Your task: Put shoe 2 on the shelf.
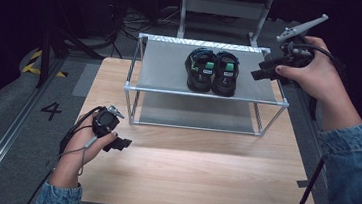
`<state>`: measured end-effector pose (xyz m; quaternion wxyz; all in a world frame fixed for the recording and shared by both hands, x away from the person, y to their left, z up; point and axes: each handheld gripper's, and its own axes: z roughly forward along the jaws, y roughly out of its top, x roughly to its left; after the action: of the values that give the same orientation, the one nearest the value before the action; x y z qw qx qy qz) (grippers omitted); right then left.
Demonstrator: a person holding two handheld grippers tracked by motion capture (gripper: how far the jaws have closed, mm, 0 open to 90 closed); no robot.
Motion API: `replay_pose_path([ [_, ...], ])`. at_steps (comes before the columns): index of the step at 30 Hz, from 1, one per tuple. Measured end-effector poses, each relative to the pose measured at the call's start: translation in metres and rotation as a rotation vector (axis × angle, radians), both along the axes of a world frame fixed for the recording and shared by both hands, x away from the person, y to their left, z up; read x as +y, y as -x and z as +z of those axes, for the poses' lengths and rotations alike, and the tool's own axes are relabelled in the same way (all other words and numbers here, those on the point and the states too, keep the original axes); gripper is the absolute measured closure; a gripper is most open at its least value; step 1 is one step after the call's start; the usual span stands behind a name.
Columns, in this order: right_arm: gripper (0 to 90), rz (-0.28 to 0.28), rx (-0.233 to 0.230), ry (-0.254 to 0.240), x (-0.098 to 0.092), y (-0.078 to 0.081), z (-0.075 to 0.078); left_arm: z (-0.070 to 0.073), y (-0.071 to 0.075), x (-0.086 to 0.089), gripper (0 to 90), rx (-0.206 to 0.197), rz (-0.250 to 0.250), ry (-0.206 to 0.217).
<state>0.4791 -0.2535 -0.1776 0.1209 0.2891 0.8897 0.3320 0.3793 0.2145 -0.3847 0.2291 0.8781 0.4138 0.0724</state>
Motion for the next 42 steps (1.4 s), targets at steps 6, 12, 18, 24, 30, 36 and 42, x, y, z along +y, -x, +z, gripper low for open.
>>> replay_pose_path([
  [6, 49.7, -0.007, -0.02, -0.009, -0.026, 0.029, -0.007, 0.001, -0.003, 0.003, 18.5, 0.011, 0.0, 0.011],
  [12, 49.7, -0.016, -0.016, -0.023, -0.047, 0.049, -0.02, 0.0, -0.003, 0.004, 18.5, 0.021, -0.006, 0.01],
  [18, 48.7, -0.029, -0.011, -0.034, -0.062, 0.062, -0.033, -0.001, -0.001, 0.003, 18.3, 0.027, -0.012, -0.003],
  [24, 47.4, -0.06, 0.013, -0.043, -0.076, 0.073, -0.052, -0.003, -0.001, 0.002, 18.4, 0.037, -0.019, -0.01],
  [30, 44.5, -0.067, 0.045, -0.074, -0.086, 0.081, -0.077, -0.004, -0.002, 0.002, 18.3, 0.04, -0.025, -0.017],
  [36, 43.8, -0.092, 0.081, -0.074, -0.089, 0.085, -0.108, -0.006, -0.002, -0.001, 18.3, 0.053, -0.034, -0.021],
  [42, 42.8, -0.085, 0.097, -0.08, -0.09, 0.088, -0.131, -0.007, -0.002, -0.001, 18.3, 0.057, -0.038, -0.024],
])
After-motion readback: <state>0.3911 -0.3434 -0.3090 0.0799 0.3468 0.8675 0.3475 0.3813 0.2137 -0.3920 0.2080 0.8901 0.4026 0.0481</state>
